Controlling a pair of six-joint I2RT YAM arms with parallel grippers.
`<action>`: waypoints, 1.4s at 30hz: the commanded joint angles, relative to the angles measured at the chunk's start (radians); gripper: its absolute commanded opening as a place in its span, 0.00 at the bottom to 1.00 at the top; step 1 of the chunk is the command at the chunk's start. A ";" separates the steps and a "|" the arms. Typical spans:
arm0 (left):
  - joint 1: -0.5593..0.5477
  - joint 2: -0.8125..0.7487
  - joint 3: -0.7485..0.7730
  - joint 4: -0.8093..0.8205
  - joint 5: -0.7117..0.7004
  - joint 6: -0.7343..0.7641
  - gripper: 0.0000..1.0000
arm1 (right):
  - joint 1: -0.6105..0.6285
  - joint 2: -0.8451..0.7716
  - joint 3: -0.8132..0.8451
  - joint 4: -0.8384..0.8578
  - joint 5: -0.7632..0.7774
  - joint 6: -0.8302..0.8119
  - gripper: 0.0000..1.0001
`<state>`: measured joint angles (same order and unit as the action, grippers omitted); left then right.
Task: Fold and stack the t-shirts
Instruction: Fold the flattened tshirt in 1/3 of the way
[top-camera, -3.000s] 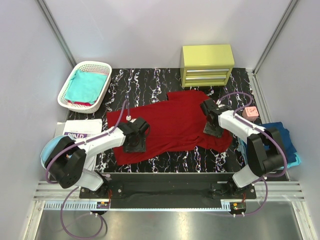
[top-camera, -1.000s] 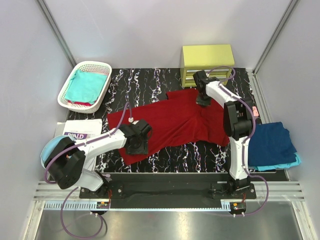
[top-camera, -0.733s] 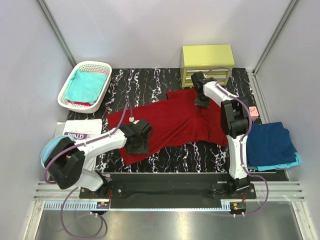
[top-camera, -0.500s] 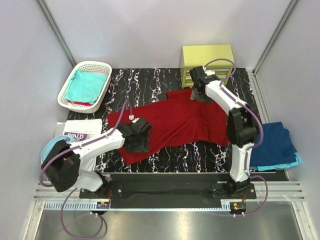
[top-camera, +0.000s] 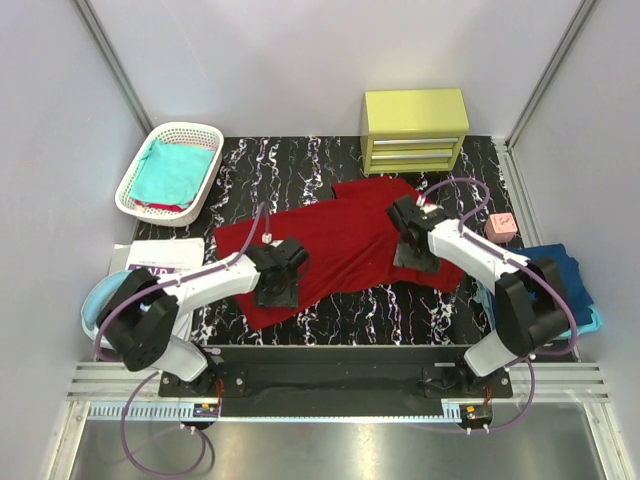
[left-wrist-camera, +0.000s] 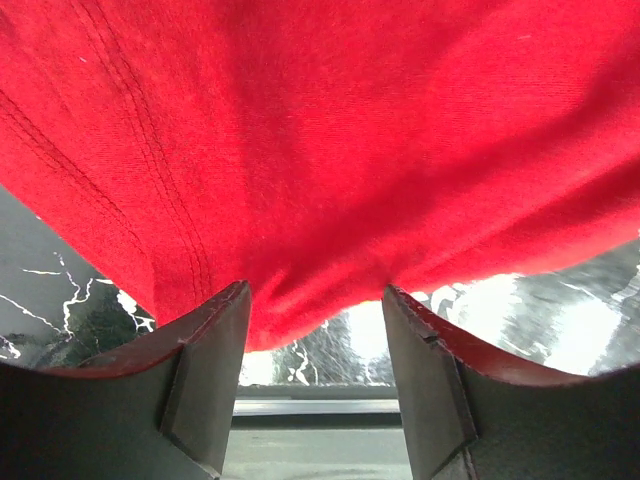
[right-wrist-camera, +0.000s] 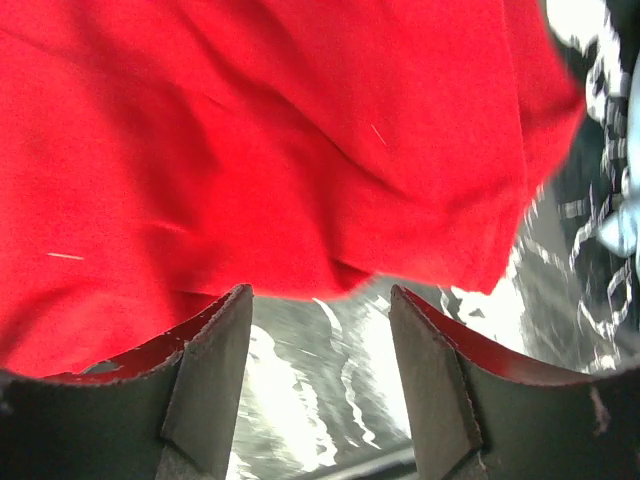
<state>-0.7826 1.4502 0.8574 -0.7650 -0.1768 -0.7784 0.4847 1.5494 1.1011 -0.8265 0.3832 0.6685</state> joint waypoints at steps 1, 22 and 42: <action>-0.004 0.053 0.040 -0.005 -0.013 -0.015 0.60 | 0.012 -0.025 -0.055 0.006 -0.012 0.085 0.64; -0.004 -0.198 -0.162 -0.284 0.057 -0.217 0.04 | 0.012 -0.035 -0.058 0.029 -0.021 0.075 0.64; -0.018 -0.233 0.129 -0.246 -0.174 -0.133 0.78 | 0.012 0.101 0.037 0.079 -0.062 -0.007 0.61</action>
<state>-0.7967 1.1015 0.9272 -1.1145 -0.2604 -0.9730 0.4862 1.5856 1.0996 -0.7612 0.3527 0.6739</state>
